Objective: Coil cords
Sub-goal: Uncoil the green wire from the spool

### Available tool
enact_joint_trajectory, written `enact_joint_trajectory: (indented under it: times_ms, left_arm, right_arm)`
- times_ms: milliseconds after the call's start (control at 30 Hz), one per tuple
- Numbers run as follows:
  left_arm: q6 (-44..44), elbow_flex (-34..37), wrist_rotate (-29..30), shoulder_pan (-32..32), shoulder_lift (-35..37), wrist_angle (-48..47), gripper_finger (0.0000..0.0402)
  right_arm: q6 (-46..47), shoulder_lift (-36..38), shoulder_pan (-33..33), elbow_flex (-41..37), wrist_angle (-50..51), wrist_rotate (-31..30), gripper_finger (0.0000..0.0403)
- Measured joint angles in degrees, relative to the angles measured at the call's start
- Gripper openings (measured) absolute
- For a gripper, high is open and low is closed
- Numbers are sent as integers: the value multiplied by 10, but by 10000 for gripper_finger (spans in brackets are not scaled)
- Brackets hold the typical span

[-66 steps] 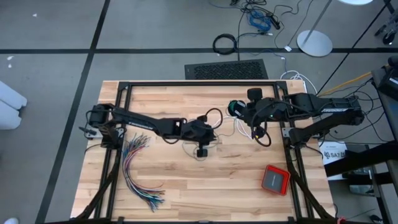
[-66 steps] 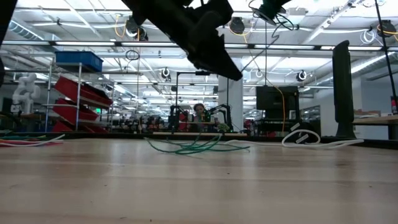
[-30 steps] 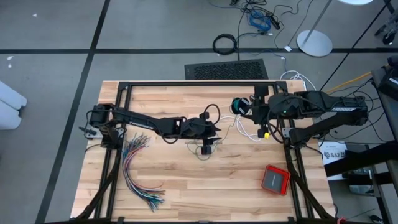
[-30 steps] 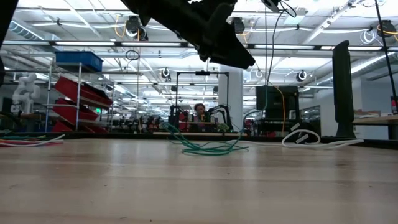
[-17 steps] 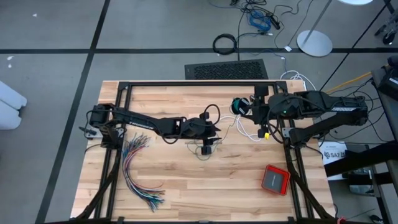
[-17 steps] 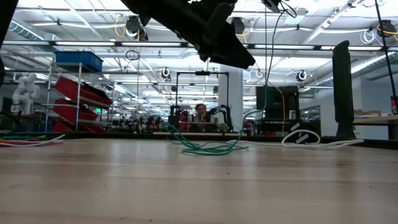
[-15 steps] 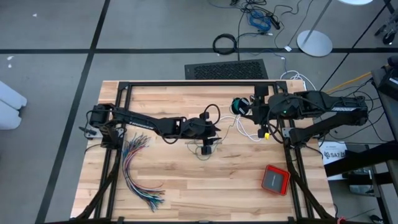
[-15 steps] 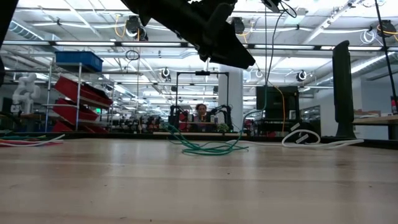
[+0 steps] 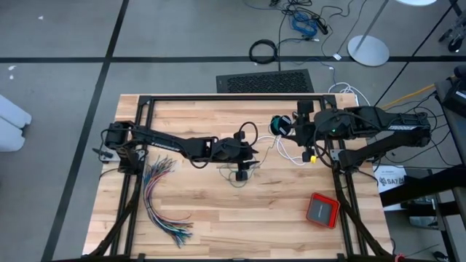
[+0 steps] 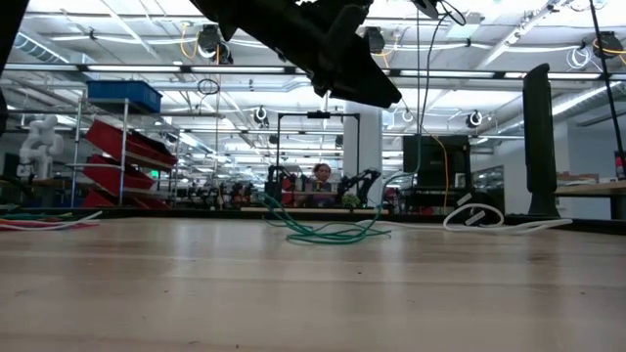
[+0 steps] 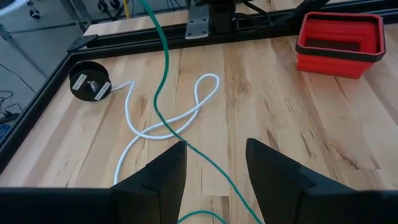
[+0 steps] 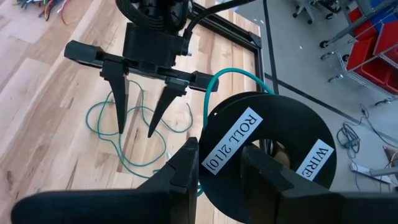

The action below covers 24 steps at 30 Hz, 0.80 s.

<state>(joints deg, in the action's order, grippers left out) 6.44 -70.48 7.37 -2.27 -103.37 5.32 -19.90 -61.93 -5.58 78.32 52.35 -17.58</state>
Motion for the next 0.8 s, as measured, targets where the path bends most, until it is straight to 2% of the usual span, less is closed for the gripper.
enact_joint_trajectory:
  times_ms: [167, 633, 800]
  left_arm:
    - [-1, -1, 12, 0, 0, 61, 173]
    - [10, -1, 15, 0, -2, 95, 173]
    - [31, -1, 52, 1, 2, 183, 173]
  right_arm:
    - [17, 0, 0, 0, 16, 0, 78]
    - [23, 0, 0, 0, 20, 0, 78]
    - [27, 0, 0, 0, 24, 11, 78]
